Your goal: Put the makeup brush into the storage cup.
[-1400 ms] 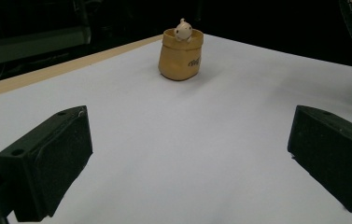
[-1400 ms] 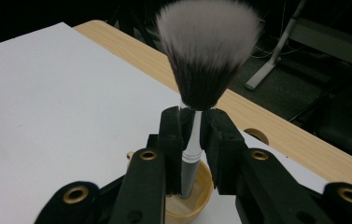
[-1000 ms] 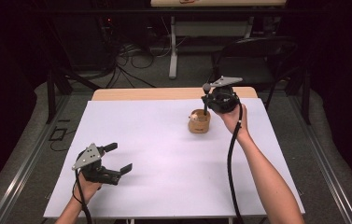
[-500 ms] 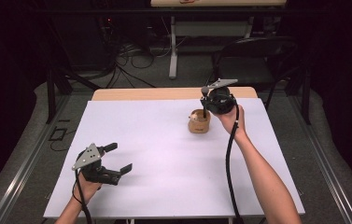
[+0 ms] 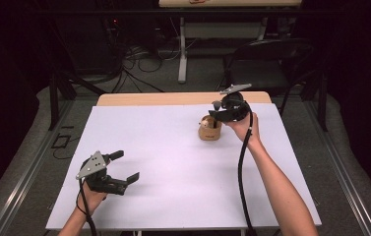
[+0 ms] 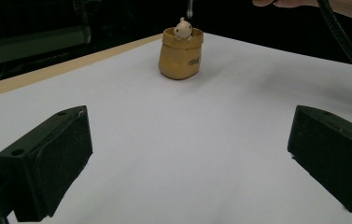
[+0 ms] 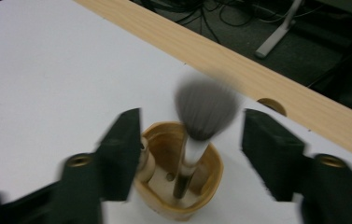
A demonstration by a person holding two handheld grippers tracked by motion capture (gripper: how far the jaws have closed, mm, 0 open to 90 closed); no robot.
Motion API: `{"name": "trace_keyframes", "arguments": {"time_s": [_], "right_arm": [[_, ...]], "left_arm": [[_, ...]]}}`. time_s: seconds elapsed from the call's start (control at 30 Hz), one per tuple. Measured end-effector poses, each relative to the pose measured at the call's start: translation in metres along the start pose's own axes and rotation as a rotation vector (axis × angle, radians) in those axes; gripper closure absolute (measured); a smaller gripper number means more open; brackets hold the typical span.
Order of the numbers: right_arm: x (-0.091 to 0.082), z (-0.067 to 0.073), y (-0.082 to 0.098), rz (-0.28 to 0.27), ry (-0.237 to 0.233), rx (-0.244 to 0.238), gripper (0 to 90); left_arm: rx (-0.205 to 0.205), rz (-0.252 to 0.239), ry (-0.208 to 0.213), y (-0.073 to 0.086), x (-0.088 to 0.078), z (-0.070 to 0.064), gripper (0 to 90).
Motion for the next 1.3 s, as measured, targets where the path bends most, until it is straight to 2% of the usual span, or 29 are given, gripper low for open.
{"name": "trace_keyframes", "arguments": {"time_s": [0.07, 0.33, 0.5, 0.73, 0.93, 0.97, 1.17, 1.2, 1.23, 1.3], "right_arm": [[-0.003, 0.0, 0.002, -0.008, 0.0, 0.01, 16.7], [-0.016, 0.001, 0.017, -0.018, -0.023, -0.007, 6.2], [-0.025, 0.004, 0.027, -0.033, -0.057, -0.025, 2.1], [-0.038, 0.009, 0.04, -0.087, -0.094, -0.039, 0.0], [-0.052, 0.02, 0.05, -0.14, -0.13, -0.057, 0.0], [-0.054, 0.022, 0.051, -0.142, -0.134, -0.062, 0.0], [-0.063, 0.035, 0.061, -0.164, -0.152, -0.088, 0.0], [-0.065, 0.037, 0.063, -0.172, -0.159, -0.092, 0.0], [-0.066, 0.038, 0.064, -0.174, -0.161, -0.095, 0.0], [-0.069, 0.041, 0.066, -0.18, -0.167, -0.102, 0.0]], "left_arm": [[0.002, 0.001, 0.0, 0.0, 0.0, 0.0, 0.0], [0.005, 0.003, -0.006, 0.0, 0.0, -0.001, 0.0], [0.004, 0.004, -0.006, 0.0, 0.001, -0.001, 0.0], [0.007, -0.001, -0.006, -0.001, 0.0, -0.002, 0.0], [0.008, 0.002, -0.005, -0.001, 0.001, -0.002, 0.0], [0.009, 0.001, 0.01, -0.001, 0.001, -0.002, 0.0], [0.009, -0.001, 0.015, -0.001, 0.0, -0.003, 0.0], [0.011, 0.0, 0.015, -0.001, 0.0, -0.003, 0.0], [0.01, -0.002, -0.004, -0.002, 0.0, -0.003, 0.0], [0.011, -0.007, -0.004, -0.002, 0.0, -0.004, 0.0]]}}
Point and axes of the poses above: each handheld gripper's, and its own axes: x roughly forward along the jaws, y roughly out of its underside, z roughly to its left, the point moved 2 cm from there along x, roughly forward along the jaws, and after that the axes turned 7 degrees about z, right-handed, at the moved point
